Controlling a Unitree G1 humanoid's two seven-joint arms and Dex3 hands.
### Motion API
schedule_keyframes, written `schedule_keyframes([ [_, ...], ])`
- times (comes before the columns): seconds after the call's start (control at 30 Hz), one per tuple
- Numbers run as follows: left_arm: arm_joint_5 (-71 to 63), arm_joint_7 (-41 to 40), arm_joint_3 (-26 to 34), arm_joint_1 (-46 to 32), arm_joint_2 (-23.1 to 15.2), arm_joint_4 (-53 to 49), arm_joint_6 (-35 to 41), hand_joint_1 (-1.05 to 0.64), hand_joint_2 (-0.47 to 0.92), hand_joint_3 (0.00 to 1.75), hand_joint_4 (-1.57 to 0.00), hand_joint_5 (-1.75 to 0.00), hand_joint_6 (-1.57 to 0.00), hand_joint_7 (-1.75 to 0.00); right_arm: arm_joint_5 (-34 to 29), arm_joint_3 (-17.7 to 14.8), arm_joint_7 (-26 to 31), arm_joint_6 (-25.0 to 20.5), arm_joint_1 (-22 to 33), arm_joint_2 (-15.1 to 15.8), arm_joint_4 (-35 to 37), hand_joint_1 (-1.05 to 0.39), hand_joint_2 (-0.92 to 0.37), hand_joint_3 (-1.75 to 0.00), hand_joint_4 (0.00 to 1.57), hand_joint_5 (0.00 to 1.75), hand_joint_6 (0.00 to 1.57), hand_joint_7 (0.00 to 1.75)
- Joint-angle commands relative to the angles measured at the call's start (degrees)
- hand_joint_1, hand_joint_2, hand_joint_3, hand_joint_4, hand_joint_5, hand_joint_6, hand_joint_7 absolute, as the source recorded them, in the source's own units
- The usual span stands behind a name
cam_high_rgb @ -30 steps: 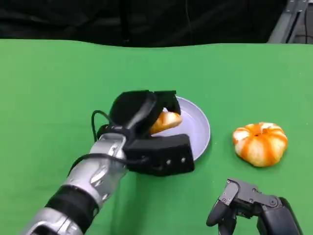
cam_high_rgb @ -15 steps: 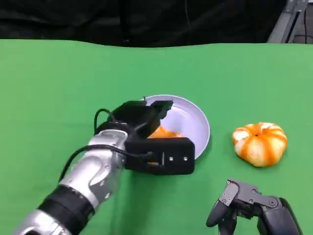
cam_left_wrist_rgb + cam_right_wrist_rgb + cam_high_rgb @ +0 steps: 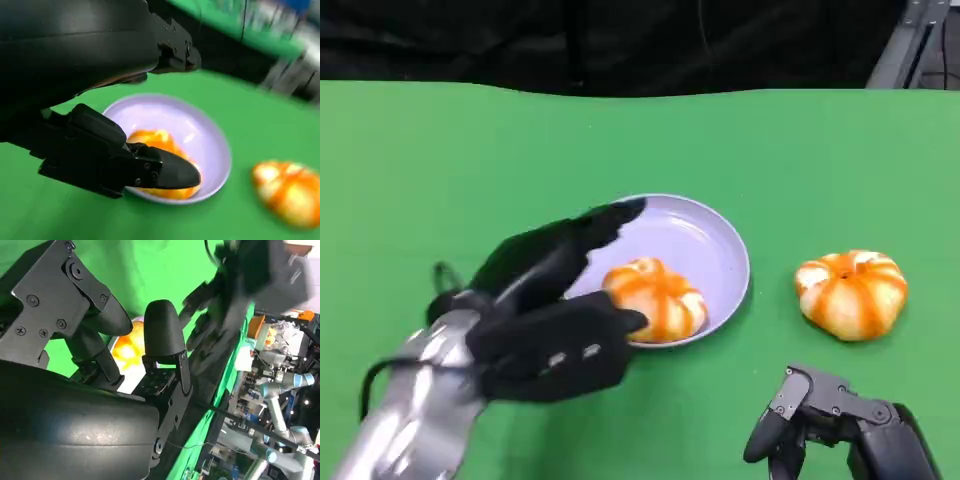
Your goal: Grasp the bread from the table and place it into the plate.
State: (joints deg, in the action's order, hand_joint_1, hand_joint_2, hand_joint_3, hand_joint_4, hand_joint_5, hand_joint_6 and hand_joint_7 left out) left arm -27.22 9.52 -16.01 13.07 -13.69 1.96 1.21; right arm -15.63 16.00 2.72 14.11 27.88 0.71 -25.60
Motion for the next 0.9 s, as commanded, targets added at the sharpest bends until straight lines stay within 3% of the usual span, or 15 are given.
schedule_keyframes([
  [0.03, 9.32, -6.17, 6.99, -9.84, 2.35, 5.86, -10.35, -0.28, 0.88, 0.22, -0.40, -1.12, -0.53, -0.47, 0.09, 0.05, 0.32, -0.27, 0.63, 0.13, -0.61, -0.03, -0.19, -1.64, 0.89, 1.75, 0.82, 1.47],
  [0.1, 13.18, -7.34, 9.03, -14.03, 3.41, 7.65, -15.18, -0.22, 0.72, 0.51, -0.52, -1.21, -0.56, -0.74, 0.17, 0.19, 0.20, -0.23, 0.84, 0.21, -0.70, -0.02, -0.19, -1.64, 0.89, 1.75, 0.82, 1.48],
  [0.13, 14.04, -7.45, 9.49, -14.97, 3.66, 7.90, -16.46, -0.20, 0.58, 0.78, -0.57, -1.24, -0.57, -0.85, 0.18, 0.21, 0.15, -0.23, 0.90, 0.25, -0.73, -0.02, -0.19, -1.64, 0.89, 1.75, 0.82, 1.48],
  [0.23, 18.31, -7.98, 11.21, -21.15, 5.44, 11.33, -19.58, -0.12, 0.39, 1.15, -0.73, -1.33, -0.70, -1.03, 0.26, 0.31, 0.15, 0.83, 1.04, 0.54, -0.40, -0.02, -0.19, -1.64, 0.89, 1.75, 0.82, 1.48],
  [0.37, 19.85, -8.17, 11.97, -25.87, 6.92, 13.73, -21.17, -0.08, 0.32, 1.28, -0.78, -1.36, -0.74, -1.10, 0.47, 0.14, 0.13, 1.10, 1.02, 0.70, -0.18, -0.01, -0.19, -1.64, 0.89, 1.75, 0.81, 1.48],
  [0.4, 20.29, -8.47, 12.12, -28.17, 7.50, 14.81, -21.82, -0.06, 0.30, 1.47, -0.85, -1.47, -0.78, -1.25, 0.62, 0.02, 0.09, 1.03, 0.98, 0.75, -0.12, -0.02, -0.19, -1.64, 0.88, 1.75, 0.81, 1.48],
  [0.43, 20.58, -8.61, 12.25, -29.76, 7.93, 15.59, -22.25, -0.05, 0.28, 1.54, -0.87, -1.52, -0.79, -1.31, 0.73, -0.06, 0.06, 0.99, 0.96, 0.79, -0.07, -0.03, -0.19, -1.64, 0.88, 1.75, 0.81, 1.47],
  [0.63, 23.43, -8.17, 12.68, -34.87, 10.05, 18.27, -20.96, 0.00, 0.24, 1.71, -0.92, -1.72, -0.85, -1.59, 1.53, -0.99, -0.47, 1.32, 0.66, 1.53, 0.10, -0.03, -0.19, -1.64, 0.88, 1.75, 0.82, 1.47],
  [0.9, 24.48, -6.92, 12.74, -34.41, 9.73, 16.37, -21.76, -0.04, 0.18, 1.75, -0.98, -1.75, -0.87, -1.68, 2.17, -1.52, -0.78, 1.45, 0.50, 1.92, 0.16, -0.02, -0.18, -1.63, 0.87, 1.75, 0.82, 1.46],
])
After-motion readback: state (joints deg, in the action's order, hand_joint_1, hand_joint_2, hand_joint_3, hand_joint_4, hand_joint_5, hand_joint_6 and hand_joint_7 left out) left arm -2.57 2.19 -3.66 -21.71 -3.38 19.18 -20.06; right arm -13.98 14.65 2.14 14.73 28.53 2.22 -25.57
